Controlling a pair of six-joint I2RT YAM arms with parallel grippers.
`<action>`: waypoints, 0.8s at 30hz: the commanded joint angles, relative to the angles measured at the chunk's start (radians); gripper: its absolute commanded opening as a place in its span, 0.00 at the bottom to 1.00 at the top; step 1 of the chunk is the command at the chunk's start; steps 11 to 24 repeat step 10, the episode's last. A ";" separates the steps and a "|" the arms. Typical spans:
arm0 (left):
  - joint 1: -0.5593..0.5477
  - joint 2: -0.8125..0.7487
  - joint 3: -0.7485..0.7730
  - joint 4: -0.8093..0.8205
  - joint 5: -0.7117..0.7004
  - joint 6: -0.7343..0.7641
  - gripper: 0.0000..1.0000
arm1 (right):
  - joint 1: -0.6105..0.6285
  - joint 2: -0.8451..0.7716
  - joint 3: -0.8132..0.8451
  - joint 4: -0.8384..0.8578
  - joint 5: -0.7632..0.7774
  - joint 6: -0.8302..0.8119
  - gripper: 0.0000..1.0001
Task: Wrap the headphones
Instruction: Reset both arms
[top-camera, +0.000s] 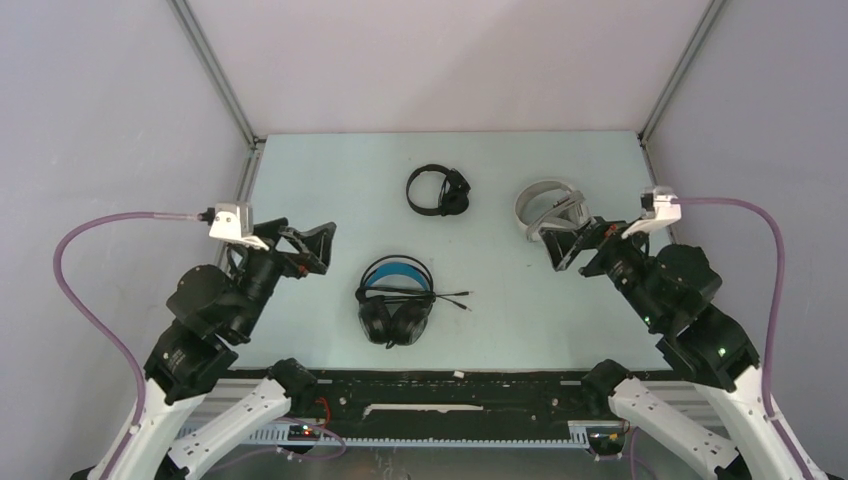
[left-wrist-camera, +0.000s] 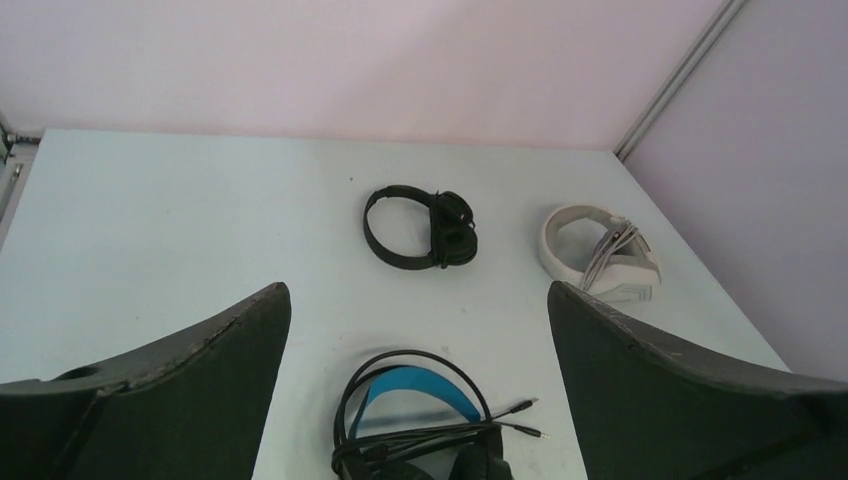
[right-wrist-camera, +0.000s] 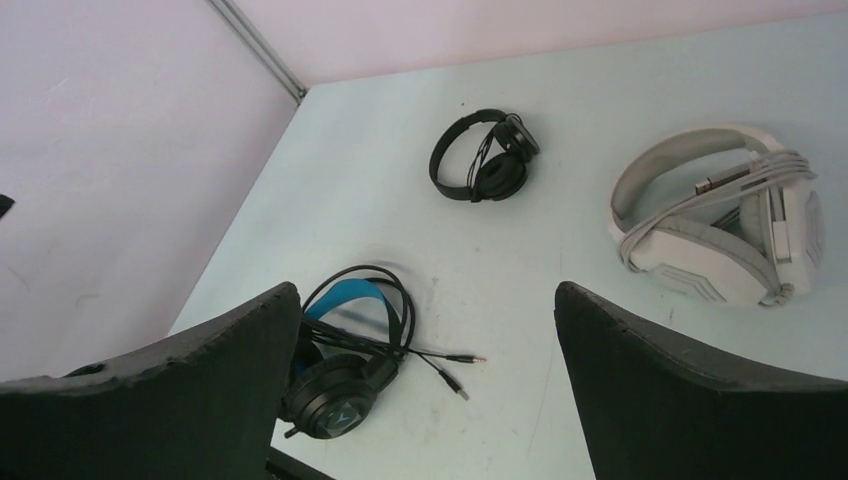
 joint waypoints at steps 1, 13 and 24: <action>-0.001 -0.015 0.009 -0.044 -0.039 -0.055 1.00 | 0.000 -0.044 0.016 -0.009 0.061 0.029 1.00; -0.002 -0.031 -0.033 -0.016 -0.045 -0.052 1.00 | 0.000 -0.039 0.016 -0.012 0.031 0.060 1.00; -0.002 -0.031 -0.033 -0.016 -0.045 -0.052 1.00 | 0.000 -0.039 0.016 -0.012 0.031 0.060 1.00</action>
